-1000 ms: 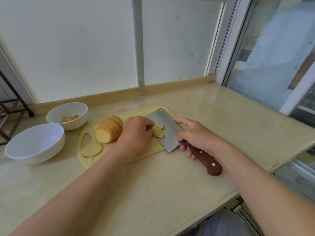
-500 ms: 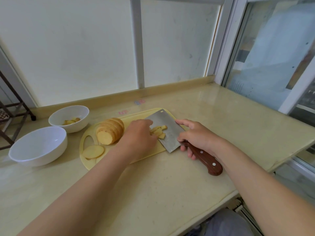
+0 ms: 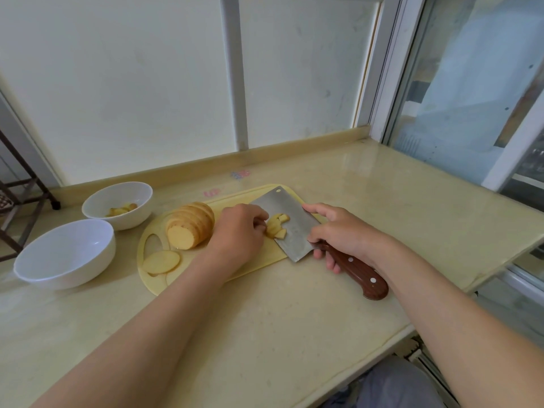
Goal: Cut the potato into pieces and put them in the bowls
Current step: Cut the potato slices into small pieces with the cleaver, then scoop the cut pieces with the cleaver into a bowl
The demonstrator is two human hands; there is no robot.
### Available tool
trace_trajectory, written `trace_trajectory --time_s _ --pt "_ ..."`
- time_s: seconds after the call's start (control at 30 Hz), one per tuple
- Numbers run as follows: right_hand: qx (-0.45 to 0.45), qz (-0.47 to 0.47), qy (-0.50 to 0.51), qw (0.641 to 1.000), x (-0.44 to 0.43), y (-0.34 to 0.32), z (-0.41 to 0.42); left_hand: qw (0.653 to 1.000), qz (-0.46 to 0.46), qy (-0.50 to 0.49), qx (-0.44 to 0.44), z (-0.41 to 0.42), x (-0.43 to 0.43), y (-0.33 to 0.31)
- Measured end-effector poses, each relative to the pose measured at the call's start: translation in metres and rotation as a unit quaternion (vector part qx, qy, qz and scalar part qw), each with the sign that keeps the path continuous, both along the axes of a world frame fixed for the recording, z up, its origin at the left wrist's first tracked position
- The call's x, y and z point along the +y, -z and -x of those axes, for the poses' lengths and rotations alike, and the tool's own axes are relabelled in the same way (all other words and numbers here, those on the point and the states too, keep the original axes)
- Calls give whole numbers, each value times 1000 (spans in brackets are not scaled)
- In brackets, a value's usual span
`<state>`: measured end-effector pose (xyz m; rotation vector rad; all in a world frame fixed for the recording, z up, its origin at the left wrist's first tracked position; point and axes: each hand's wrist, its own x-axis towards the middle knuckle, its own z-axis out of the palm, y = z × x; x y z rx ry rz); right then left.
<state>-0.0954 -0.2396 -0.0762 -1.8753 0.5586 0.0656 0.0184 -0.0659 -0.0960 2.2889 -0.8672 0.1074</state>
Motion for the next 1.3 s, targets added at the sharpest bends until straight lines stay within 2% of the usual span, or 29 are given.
trace_trajectory --time_s 0.37,0.53,0.73,0.87,1.3 --pt "-13 -23 14 1000 -2 1 0 1000 8 20 -8 4 2 0" --pt "-33 -75 17 996 -3 -4 2 994 -19 71 -76 5 7 -7" --pt "-53 -112 -10 992 8 -21 4 987 -56 74 -130 -4 15 -28" --pt "-61 -99 -51 992 23 -40 -4 992 -35 83 -94 -10 31 -51" --pt "-57 -116 -155 980 134 -68 -85 992 -92 -81 -33 -46 161 -71"
